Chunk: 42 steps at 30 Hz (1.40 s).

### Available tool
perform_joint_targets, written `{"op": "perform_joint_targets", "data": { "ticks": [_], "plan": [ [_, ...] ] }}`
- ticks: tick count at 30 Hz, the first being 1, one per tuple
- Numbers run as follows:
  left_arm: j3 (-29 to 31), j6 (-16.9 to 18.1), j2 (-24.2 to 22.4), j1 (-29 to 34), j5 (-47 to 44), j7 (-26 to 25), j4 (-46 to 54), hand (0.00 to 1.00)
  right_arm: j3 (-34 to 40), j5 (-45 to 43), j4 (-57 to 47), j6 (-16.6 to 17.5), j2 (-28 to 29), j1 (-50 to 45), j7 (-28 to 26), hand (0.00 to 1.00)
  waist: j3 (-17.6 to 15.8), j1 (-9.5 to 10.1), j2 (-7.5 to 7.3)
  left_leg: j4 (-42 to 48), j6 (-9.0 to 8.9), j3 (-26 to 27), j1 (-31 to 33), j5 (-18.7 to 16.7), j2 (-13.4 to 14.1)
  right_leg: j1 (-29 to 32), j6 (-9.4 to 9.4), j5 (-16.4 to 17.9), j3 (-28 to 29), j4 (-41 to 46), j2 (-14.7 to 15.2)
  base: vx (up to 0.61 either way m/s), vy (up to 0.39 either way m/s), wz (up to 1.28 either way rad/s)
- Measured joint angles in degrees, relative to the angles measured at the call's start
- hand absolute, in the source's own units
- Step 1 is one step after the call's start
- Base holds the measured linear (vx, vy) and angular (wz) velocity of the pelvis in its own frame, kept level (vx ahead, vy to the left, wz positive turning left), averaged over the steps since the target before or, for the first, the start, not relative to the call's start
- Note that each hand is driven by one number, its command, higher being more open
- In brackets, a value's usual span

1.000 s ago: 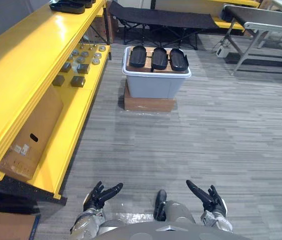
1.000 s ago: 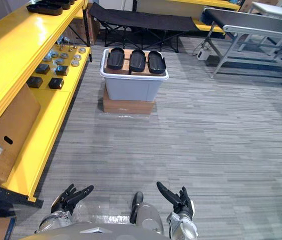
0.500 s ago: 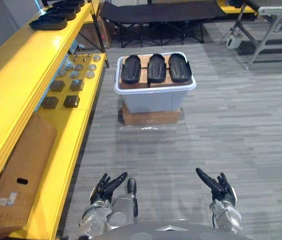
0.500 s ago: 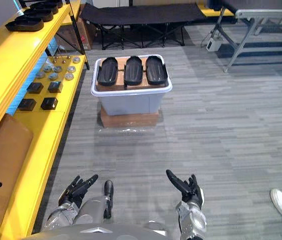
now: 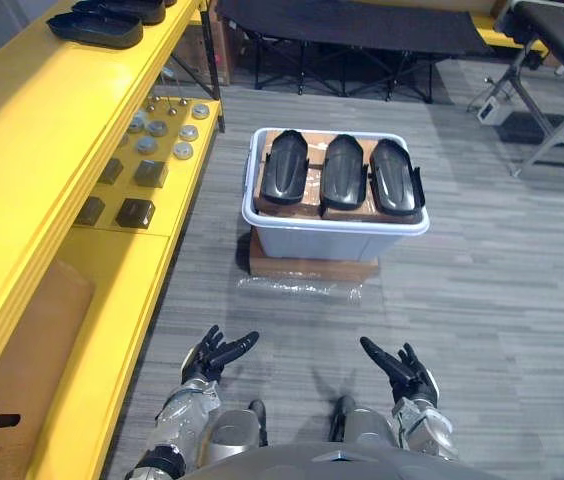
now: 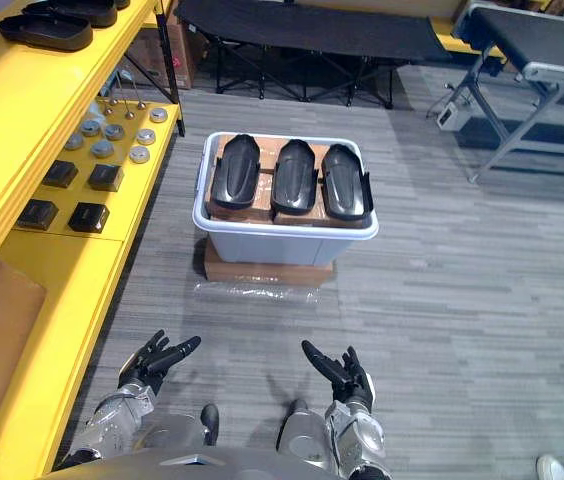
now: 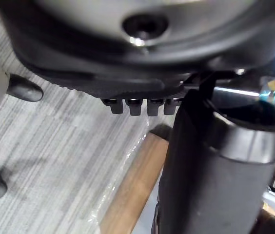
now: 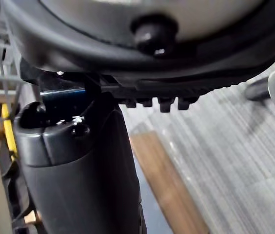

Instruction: Walk over and take three plastic housings, then place them on the shelf

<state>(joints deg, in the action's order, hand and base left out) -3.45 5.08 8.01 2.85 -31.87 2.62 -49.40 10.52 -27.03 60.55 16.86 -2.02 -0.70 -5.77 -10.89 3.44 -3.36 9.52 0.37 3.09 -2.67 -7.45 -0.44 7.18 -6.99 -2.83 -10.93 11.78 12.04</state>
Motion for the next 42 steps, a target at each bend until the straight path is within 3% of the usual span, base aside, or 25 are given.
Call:
{"op": "perform_joint_targets", "data": {
  "ticks": [1,2,5,8,10,13,16,19,24,29,36,38,40,42],
  "plan": [
    [0.06,-0.03,0.72,0.63,-0.14,-0.05,-0.14,1.00,-0.01,-0.01,0.07,-0.07,0.54,-0.02,-0.01,1.00,0.47,-0.02,-0.90,-0.27,-0.04,-0.08,-0.14,-0.72,-0.39,0.64,0.53,-2.60,0.37,0.03,0.06,0.24,-0.321,-0.02],
    [0.87,-0.15,0.28,1.30,-0.85,-0.46,-0.84,1.00,-0.02,0.00,1.10,-0.27,0.38,0.27,-0.04,1.00,1.59,0.74,-1.02,0.38,-0.58,-0.27,0.21,-1.95,0.68,0.30,2.09,0.43,-0.33,-0.67,-0.74,0.21,-0.309,-0.15],
    [1.86,-0.44,-2.61,1.05,-3.38,-1.02,-3.59,1.00,0.00,-0.16,2.01,-0.28,-2.11,1.41,-0.08,1.00,1.19,-0.07,3.22,4.34,-3.26,-1.93,2.75,-5.12,5.06,-0.52,4.02,2.79,-3.50,-2.04,-4.43,0.15,-0.233,0.13],
    [2.01,-0.27,-2.98,1.66,-4.96,-0.09,-4.39,1.00,0.16,-0.22,2.24,-0.41,-2.57,-1.22,0.18,1.00,1.10,-0.53,4.70,9.86,-4.87,-2.22,3.66,-6.09,8.06,-3.40,5.28,5.97,-6.07,-1.20,-6.42,0.10,-0.179,0.36],
    [2.00,-0.28,-2.96,1.59,-3.98,0.44,-4.26,1.00,0.29,-0.32,2.23,-0.80,-3.00,-3.19,0.22,1.00,0.83,-0.58,4.26,12.33,-5.56,-0.49,4.38,-6.16,8.92,-5.77,5.42,6.50,-7.20,-2.44,-6.54,0.09,-0.109,0.38],
    [1.38,-0.26,-3.45,0.99,-2.76,1.34,-4.11,1.00,1.18,-0.42,1.35,-0.91,-4.45,-3.50,0.77,1.00,1.05,-1.25,4.78,10.08,-5.85,1.41,6.13,-6.26,9.18,-6.83,4.23,6.18,-7.91,-4.01,-5.23,0.07,0.009,0.21],
    [0.86,-0.48,-3.49,0.95,-0.98,1.38,-4.07,1.00,1.90,-1.06,0.15,-0.84,-5.64,-2.85,1.92,1.00,1.13,-2.00,5.33,6.86,-5.53,2.50,5.87,-3.21,7.98,-6.77,2.42,5.43,-7.18,-3.95,-3.25,0.09,0.222,-0.10],
    [-1.44,-0.42,-2.18,-0.03,4.11,1.53,-4.00,1.00,2.37,-4.18,-0.79,-0.80,-4.48,-2.26,2.24,1.00,0.65,-1.84,3.65,7.13,-4.77,4.82,5.52,-3.61,5.37,-6.78,0.32,3.99,-5.28,-5.43,-0.78,0.06,0.162,-0.18],
    [-3.04,-0.41,-1.20,-0.29,5.53,0.95,-3.96,1.00,2.41,-5.28,-1.89,-0.91,-4.28,-2.69,1.45,1.00,0.70,-2.09,3.21,7.54,-2.24,7.85,3.96,-5.55,3.11,-7.46,-1.56,2.76,-2.73,-7.01,0.96,0.05,0.131,-0.25],
    [-3.56,-0.19,-1.12,-0.58,5.47,1.02,-3.96,1.00,2.33,-5.34,-1.84,-1.65,-3.06,-3.81,0.47,1.00,0.85,-2.18,2.86,10.49,-1.26,8.29,4.10,-8.15,3.46,-8.00,-1.73,2.68,-2.66,-6.66,0.96,0.00,0.056,-0.10],
    [-5.63,-0.19,-1.29,-0.78,5.45,1.05,-3.87,1.00,-1.67,-4.93,-1.59,-3.06,-1.80,-5.10,-0.21,1.00,1.11,-2.25,2.81,13.49,0.87,9.26,4.21,-11.11,4.99,-2.25,-0.27,3.81,-2.25,3.91,1.63,-0.07,0.052,-0.14],
    [-6.31,-0.40,-0.88,-0.85,4.93,0.82,-3.86,1.00,-1.60,-4.62,-0.42,-3.76,-1.59,-5.62,-0.18,1.00,1.05,-2.81,3.06,14.41,0.20,7.38,4.91,-12.13,5.36,-1.45,0.83,4.96,1.07,6.12,0.94,-0.03,-0.019,0.35],
    [-6.40,-0.80,-0.29,-0.87,3.17,0.66,-3.75,1.00,-0.76,-3.47,0.29,-4.22,-1.51,-5.91,-0.07,1.00,1.11,-3.85,3.24,16.87,-0.96,4.24,6.38,-13.20,6.65,-0.70,-0.10,7.38,6.11,9.54,-0.96,0.05,-0.120,0.61],
    [-6.31,-1.73,0.75,-0.72,1.87,0.70,-3.48,1.00,-0.40,-2.41,0.37,-4.16,-1.49,-6.58,-0.40,1.00,1.38,-3.55,2.76,18.69,-2.91,1.85,6.41,-14.00,8.66,-0.80,-1.63,10.39,7.52,12.51,-2.39,0.09,-0.231,0.55]
  ]
}}
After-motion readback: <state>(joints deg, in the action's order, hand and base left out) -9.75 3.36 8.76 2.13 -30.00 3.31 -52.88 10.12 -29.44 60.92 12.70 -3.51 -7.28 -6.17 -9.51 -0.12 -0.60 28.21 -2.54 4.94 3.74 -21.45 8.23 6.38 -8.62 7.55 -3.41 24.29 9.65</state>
